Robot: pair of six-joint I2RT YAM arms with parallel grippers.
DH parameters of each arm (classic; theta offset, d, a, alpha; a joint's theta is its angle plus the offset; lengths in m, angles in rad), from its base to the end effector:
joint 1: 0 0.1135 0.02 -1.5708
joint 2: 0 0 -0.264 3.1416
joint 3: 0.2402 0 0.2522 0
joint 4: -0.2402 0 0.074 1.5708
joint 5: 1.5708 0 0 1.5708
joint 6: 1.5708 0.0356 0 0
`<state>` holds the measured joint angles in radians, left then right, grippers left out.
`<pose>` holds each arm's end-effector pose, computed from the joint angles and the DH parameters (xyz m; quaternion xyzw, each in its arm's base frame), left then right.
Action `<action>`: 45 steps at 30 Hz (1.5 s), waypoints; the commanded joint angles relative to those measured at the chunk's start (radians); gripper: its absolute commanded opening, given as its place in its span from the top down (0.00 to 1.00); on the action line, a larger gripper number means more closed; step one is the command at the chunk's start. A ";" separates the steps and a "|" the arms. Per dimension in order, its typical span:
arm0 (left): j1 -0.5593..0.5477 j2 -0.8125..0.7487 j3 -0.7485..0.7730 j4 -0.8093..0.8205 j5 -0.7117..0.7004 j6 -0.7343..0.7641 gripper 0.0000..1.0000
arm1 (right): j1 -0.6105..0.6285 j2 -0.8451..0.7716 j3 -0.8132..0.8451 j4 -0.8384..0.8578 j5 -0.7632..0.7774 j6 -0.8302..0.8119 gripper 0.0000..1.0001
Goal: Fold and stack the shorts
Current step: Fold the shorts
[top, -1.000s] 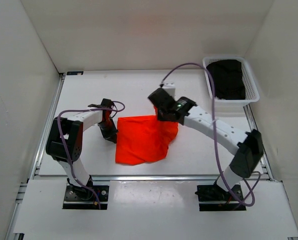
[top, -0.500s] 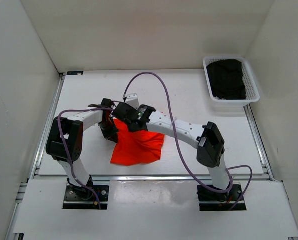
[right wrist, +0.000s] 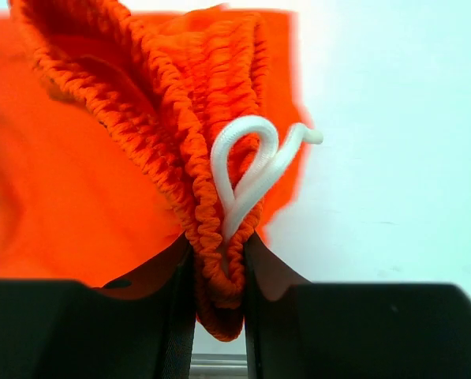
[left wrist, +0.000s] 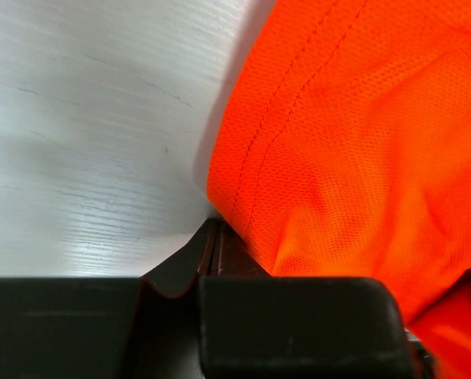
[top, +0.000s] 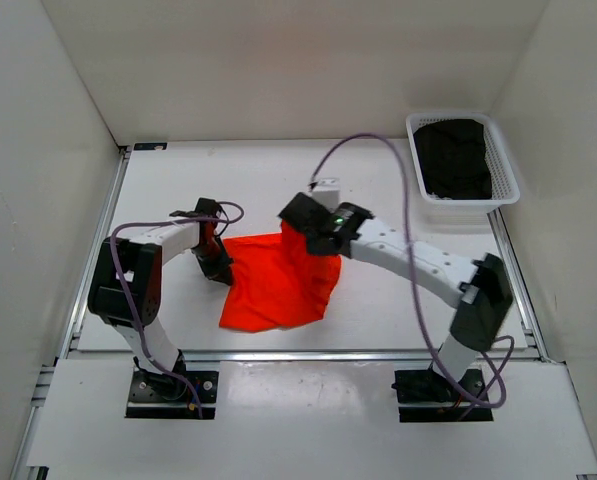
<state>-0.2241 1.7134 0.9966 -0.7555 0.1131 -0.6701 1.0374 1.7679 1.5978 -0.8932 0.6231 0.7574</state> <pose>0.2842 -0.0689 0.1503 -0.2178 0.9731 -0.0722 0.0199 0.2077 0.3109 0.3001 -0.0524 0.9231 0.0017 0.3810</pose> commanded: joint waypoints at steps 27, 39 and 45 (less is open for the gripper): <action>-0.021 -0.007 0.062 0.021 0.054 0.024 0.34 | 0.085 0.238 0.399 0.037 -0.227 -0.133 0.83; 0.161 -0.196 0.259 -0.179 -0.021 0.089 0.00 | -0.037 -0.252 -0.137 0.162 -0.184 -0.052 0.37; -0.019 -0.219 0.416 -0.264 -0.105 0.223 0.22 | -0.131 -0.352 -0.349 0.162 -0.240 0.023 0.58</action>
<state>-0.1398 1.5475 1.3361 -0.9565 0.0486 -0.5415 0.9169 1.4223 1.3132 -0.7330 0.4141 0.7300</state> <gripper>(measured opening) 0.792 0.423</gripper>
